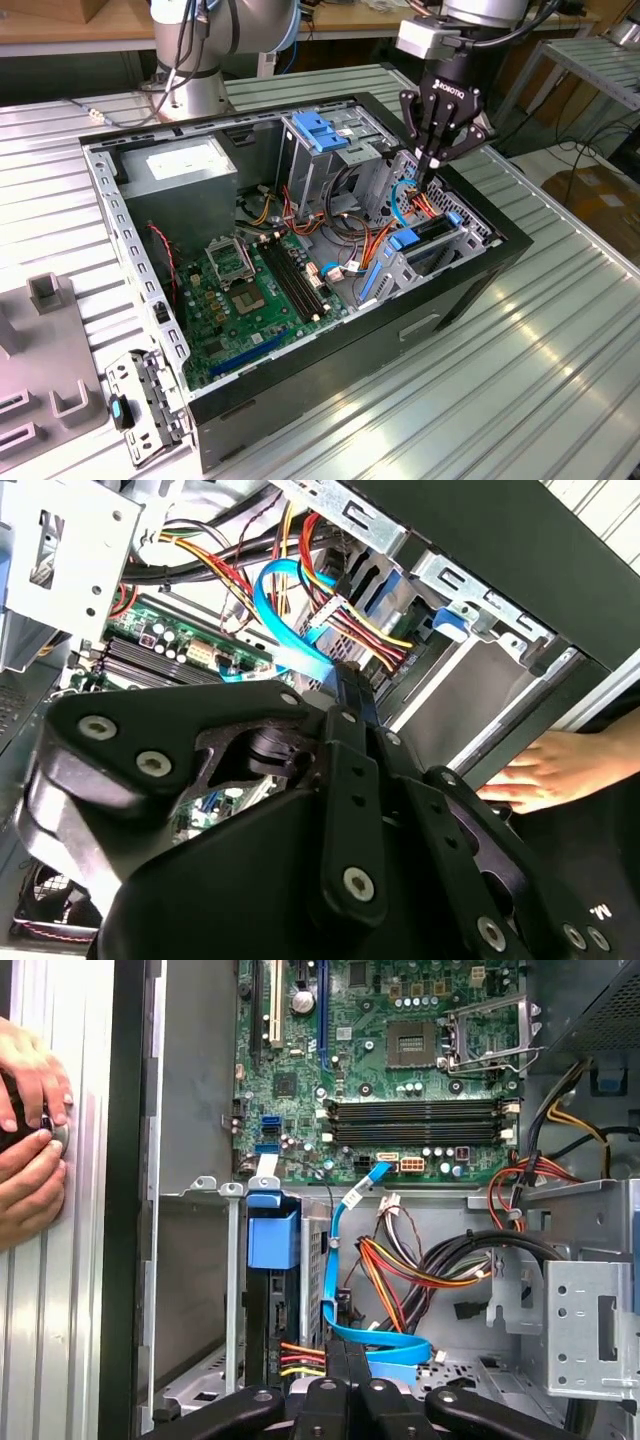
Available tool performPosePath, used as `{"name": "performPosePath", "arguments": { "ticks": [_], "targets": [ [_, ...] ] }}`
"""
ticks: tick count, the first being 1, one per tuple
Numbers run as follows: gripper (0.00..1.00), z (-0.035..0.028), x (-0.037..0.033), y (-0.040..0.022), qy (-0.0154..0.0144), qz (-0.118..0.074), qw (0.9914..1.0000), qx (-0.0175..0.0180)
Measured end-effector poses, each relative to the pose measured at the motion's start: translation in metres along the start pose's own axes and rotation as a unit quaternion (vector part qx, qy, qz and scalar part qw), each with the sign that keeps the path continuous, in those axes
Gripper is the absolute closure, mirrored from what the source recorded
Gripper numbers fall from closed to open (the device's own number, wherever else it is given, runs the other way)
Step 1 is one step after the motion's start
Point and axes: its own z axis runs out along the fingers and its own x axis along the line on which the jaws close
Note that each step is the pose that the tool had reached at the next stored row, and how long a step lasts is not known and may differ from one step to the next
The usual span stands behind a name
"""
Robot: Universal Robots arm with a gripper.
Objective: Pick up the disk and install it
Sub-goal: 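Insert the second disk wire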
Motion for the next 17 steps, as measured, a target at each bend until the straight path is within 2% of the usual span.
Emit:
{"name": "performPosePath", "arguments": {
  "ticks": [1,2,6,10,11,15,17],
  "targets": [
    [0.89,0.0002,-0.0002,0.0000,0.0007,0.000,1.00000,0.0000],
    [0.82,0.0005,-0.0004,-0.0001,0.0012,0.000,1.00000,0.0000],
    [0.82,0.0029,-0.0022,-0.0002,0.0048,0.000,0.99999,-0.0001],
    [0.81,0.0044,-0.0041,-0.0003,0.0113,0.001,0.99994,-0.0002],
    [0.69,0.0048,-0.0047,-0.0004,0.0132,0.001,0.99991,-0.0002],
    [0.71,0.0062,-0.0064,-0.0005,0.0183,0.001,0.99983,-0.0003],
    [0.83,0.0065,-0.0065,-0.0005,0.0188,0.001,0.99982,-0.0003]
  ]
}}
